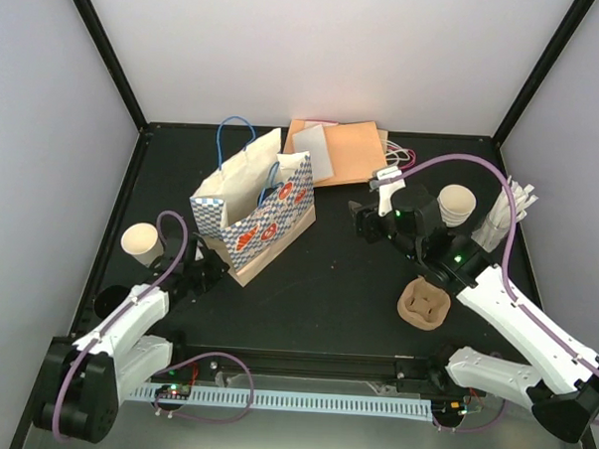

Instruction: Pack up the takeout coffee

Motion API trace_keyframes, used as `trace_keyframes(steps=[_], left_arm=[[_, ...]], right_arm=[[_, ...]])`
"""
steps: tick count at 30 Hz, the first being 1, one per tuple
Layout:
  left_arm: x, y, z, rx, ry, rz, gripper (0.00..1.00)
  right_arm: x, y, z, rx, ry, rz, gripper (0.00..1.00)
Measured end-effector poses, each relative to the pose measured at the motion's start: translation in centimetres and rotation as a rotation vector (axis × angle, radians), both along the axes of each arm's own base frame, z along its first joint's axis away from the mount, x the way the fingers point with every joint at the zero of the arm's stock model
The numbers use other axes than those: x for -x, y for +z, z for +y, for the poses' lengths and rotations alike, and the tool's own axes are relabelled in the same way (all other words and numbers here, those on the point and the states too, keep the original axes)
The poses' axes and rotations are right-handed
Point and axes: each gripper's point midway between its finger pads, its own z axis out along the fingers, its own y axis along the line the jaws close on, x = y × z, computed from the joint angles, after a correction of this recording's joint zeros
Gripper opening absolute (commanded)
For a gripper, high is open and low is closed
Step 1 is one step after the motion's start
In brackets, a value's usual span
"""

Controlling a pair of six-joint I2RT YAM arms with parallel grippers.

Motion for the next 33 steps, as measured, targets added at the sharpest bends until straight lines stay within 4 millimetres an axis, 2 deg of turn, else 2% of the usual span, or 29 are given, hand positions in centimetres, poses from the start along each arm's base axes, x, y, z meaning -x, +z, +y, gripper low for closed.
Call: trace_keyframes(steps=[5, 13, 18, 23, 28, 33], left_arm=[[-0.7, -0.7, -0.4, 0.017, 0.002, 0.016, 0.02], [-3.4, -0.6, -2.5, 0.071, -0.026, 0.003, 0.02], [-5.7, 0.1, -3.5, 0.091, -0.042, -0.018, 0.02], [-7.9, 0.2, -4.0, 0.09, -0.047, -0.023, 0.02], [-9.4, 1.8, -4.1, 0.07, -0.06, -0.07, 0.02], [-9.0, 4.6, -2.7, -0.003, -0.047, -0.153, 0.03]], right_arm=[[0.3, 0.4, -0.4, -0.009, -0.004, -0.013, 0.78], [0.4, 0.1, -0.6, -0.033, -0.008, 0.0, 0.82], [-0.9, -1.8, -1.8, -0.039, -0.057, 0.084, 0.82], [-2.0, -3.6, -4.4, -0.055, -0.146, 0.167, 0.82], [-1.9, -4.9, -6.0, -0.052, -0.205, 0.223, 0.82], [-1.4, -6.0, -6.4, -0.043, -0.229, 0.263, 0.84]])
